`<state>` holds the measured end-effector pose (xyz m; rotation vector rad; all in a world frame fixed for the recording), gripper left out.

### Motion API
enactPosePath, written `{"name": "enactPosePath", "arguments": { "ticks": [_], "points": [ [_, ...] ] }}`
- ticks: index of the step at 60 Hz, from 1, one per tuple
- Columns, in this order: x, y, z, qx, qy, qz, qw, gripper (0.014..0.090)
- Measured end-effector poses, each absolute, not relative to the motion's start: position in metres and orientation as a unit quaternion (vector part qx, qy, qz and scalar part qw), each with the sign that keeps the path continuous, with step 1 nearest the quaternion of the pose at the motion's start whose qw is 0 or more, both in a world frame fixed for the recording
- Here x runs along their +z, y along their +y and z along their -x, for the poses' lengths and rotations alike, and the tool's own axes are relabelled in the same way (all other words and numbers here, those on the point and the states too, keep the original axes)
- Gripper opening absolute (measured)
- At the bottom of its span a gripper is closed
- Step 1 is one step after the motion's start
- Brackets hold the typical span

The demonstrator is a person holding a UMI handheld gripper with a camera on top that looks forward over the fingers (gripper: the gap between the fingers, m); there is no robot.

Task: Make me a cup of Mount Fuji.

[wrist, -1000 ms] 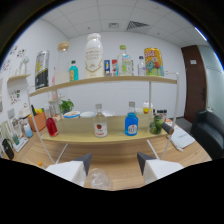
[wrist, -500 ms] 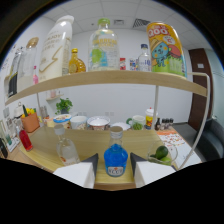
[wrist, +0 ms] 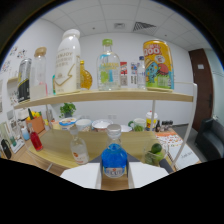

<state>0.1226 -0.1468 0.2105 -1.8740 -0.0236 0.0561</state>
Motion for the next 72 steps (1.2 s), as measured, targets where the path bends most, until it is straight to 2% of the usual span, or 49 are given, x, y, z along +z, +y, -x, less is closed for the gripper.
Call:
{"name": "enactPosePath", "arguments": {
  "ticks": [6, 20, 27, 35, 44, 56, 64, 72],
  "points": [
    [0.201, -0.173, -0.119, 0.035, 0.005, 0.809, 0.586, 0.0354],
    [0.114, -0.218, -0.110, 0.018, 0.010, 0.851, 0.525, 0.0354],
    [0.093, -0.225, -0.106, -0.031, -0.041, 0.859, 0.510, 0.0353],
    [0.090, -0.224, -0.109, -0.128, -0.157, 0.843, 0.498, 0.0352],
    [0.095, -0.216, -0.113, -0.255, -0.300, 0.793, 0.464, 0.0353],
    [0.111, -0.202, -0.109, -0.406, -0.471, 0.670, 0.406, 0.0350],
    [0.123, -0.194, -0.102, -0.482, -0.542, 0.583, 0.366, 0.0352],
    [0.125, -0.188, -0.100, -0.532, -0.583, 0.523, 0.323, 0.0350]
  ]
}}
